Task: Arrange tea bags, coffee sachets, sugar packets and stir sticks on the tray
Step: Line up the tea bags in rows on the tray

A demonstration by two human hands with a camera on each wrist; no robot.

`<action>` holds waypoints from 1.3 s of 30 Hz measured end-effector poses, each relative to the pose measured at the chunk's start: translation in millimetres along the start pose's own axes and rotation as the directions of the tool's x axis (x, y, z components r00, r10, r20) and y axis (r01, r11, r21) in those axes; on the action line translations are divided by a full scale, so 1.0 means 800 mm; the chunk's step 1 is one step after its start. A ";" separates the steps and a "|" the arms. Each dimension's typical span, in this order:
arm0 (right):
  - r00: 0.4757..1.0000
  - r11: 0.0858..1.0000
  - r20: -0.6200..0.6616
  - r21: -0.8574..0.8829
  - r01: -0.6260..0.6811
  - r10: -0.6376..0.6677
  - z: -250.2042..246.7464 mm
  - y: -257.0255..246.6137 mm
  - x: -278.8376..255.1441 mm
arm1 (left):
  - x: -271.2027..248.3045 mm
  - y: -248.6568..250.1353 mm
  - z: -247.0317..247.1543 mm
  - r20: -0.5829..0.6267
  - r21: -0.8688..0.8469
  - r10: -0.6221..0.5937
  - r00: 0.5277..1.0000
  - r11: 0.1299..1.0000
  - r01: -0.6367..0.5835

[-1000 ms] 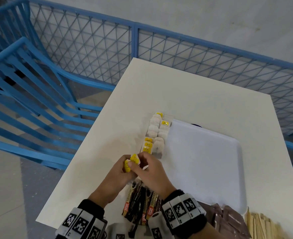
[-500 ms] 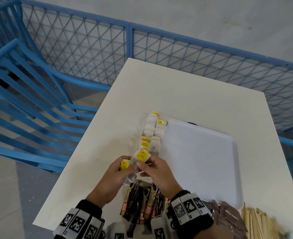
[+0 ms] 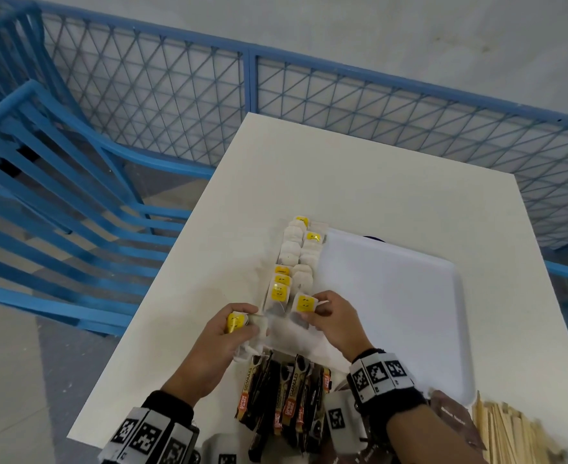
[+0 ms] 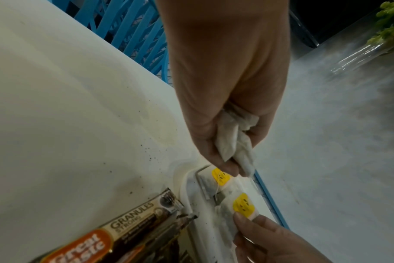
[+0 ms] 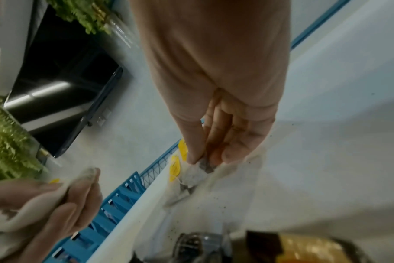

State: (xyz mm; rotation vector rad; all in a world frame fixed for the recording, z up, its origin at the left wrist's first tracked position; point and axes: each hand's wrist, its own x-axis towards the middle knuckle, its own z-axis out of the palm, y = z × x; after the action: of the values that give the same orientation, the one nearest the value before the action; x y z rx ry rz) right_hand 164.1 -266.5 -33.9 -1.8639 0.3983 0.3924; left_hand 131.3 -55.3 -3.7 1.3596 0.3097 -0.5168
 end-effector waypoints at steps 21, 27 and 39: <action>0.905 0.892 -0.003 -0.173 0.418 -0.424 0.033 -0.030 -0.028 | 0.010 0.008 0.007 -0.110 -0.139 -0.025 0.994 0.990 0.009; 0.813 0.814 0.270 -0.140 0.563 -0.516 0.034 -0.022 -0.032 | 0.009 0.015 0.012 -0.051 -0.148 -0.087 0.995 0.986 0.079; 0.982 0.987 0.095 0.008 0.162 -0.162 0.035 -0.010 -0.020 | 0.003 0.005 -0.002 -0.144 -0.170 -0.200 0.969 0.970 0.175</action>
State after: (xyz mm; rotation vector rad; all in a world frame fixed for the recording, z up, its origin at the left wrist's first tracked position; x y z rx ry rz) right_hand 151.5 -236.4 -29.0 -1.8539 0.1803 0.3683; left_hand 136.1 -53.4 -1.8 1.2272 0.6040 -0.5294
